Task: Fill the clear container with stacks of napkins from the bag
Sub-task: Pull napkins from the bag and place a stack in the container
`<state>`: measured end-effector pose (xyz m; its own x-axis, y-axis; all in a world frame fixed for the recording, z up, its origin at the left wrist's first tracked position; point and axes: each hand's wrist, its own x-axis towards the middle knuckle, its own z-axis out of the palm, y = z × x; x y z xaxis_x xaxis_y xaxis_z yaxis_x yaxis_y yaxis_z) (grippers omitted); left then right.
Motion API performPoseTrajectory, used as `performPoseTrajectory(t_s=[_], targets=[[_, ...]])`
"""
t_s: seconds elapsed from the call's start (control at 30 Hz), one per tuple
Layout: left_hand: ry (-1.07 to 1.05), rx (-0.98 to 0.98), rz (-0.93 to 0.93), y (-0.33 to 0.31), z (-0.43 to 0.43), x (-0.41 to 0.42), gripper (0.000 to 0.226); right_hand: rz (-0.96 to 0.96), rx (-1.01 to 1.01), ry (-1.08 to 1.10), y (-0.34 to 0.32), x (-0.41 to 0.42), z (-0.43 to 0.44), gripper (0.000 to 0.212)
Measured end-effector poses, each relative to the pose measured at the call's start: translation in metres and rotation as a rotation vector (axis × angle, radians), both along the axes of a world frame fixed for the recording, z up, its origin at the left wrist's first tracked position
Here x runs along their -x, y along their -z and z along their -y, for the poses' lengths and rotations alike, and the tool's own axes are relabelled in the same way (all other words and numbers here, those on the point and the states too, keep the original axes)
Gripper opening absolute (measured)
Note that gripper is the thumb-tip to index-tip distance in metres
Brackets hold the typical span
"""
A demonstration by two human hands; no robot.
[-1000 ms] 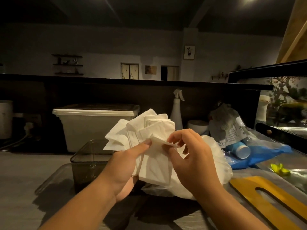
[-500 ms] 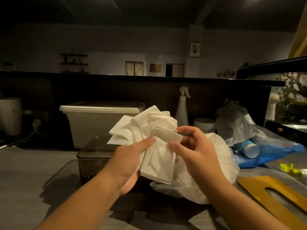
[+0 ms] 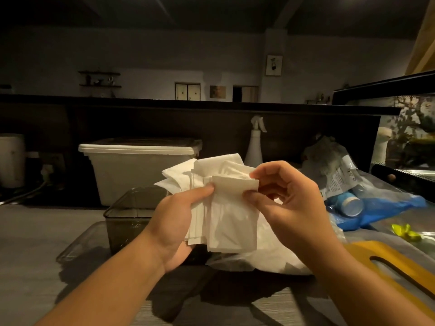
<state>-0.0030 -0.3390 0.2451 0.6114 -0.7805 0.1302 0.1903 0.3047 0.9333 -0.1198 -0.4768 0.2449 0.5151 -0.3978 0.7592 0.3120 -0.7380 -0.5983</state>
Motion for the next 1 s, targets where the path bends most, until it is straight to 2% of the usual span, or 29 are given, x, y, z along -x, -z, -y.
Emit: performPoseTrajectory(t_s=[0.2, 0.33, 0.5, 0.63, 0.73, 0.83, 1.0], targets=[[0.066, -0.008, 0.099, 0.000, -0.004, 0.004, 0.040, -0.007, 0.021, 0.037, 0.004, -0.003, -0.002, 0.031], [-0.027, -0.024, 0.176, 0.004, -0.002, 0.004, 0.046, -0.008, -0.014, 0.045, 0.004, -0.004, -0.003, 0.033], [-0.090, -0.030, 0.220, 0.005, 0.001, 0.004, 0.032, -0.120, -0.145, 0.031, 0.006, -0.007, -0.006, 0.037], [-0.080, -0.044, 0.199, 0.007, 0.003, 0.005, 0.028, -0.143, -0.173, -0.020, 0.009, -0.008, -0.009, 0.037], [-0.049, -0.028, 0.180, 0.005, 0.002, 0.006, 0.032, -0.131, -0.175, -0.022, 0.010, -0.008, -0.009, 0.025], [0.025, 0.020, 0.085, 0.003, 0.001, 0.007, 0.042, -0.113, -0.151, 0.014, 0.011, -0.008, -0.009, 0.013], [-0.014, 0.064, -0.008, 0.001, 0.001, 0.006, 0.042, -0.092, -0.254, -0.013, 0.009, -0.008, -0.010, 0.006]])
